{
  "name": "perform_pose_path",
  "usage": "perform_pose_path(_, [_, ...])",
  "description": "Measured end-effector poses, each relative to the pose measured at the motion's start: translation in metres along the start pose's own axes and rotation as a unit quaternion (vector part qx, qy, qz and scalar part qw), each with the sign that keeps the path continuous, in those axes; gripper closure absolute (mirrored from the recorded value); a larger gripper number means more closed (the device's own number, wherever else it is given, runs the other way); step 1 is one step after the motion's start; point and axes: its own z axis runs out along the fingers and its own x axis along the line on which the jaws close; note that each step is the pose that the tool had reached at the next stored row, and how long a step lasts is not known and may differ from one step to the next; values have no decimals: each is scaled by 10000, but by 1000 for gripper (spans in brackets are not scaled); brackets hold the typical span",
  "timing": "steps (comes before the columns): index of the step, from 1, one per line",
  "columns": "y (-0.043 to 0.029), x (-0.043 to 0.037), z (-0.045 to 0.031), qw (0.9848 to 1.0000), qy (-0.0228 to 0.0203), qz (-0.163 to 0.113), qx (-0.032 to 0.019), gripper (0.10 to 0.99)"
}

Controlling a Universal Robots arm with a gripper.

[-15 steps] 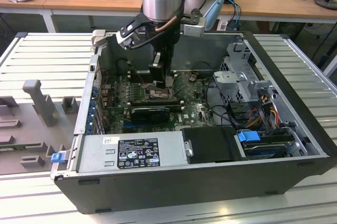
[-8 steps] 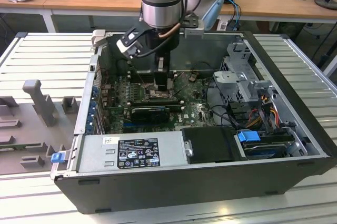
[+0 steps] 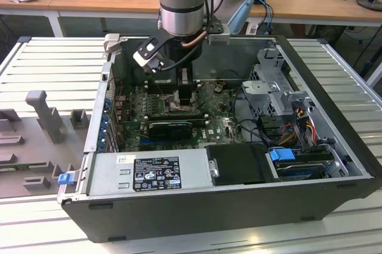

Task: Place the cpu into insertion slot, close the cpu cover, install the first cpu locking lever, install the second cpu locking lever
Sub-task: 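Place the cpu into insertion slot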

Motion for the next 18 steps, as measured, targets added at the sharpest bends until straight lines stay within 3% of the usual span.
perform_pose_path(6, [-24, 20, 61, 9985, 43, -552, 6, 557])
perform_pose_path(11, [-51, 115, 170, 9986, 41, -524, 13, 557])
perform_pose_path(18, [-70, 185, 356, 9993, 30, -377, 25, 557])
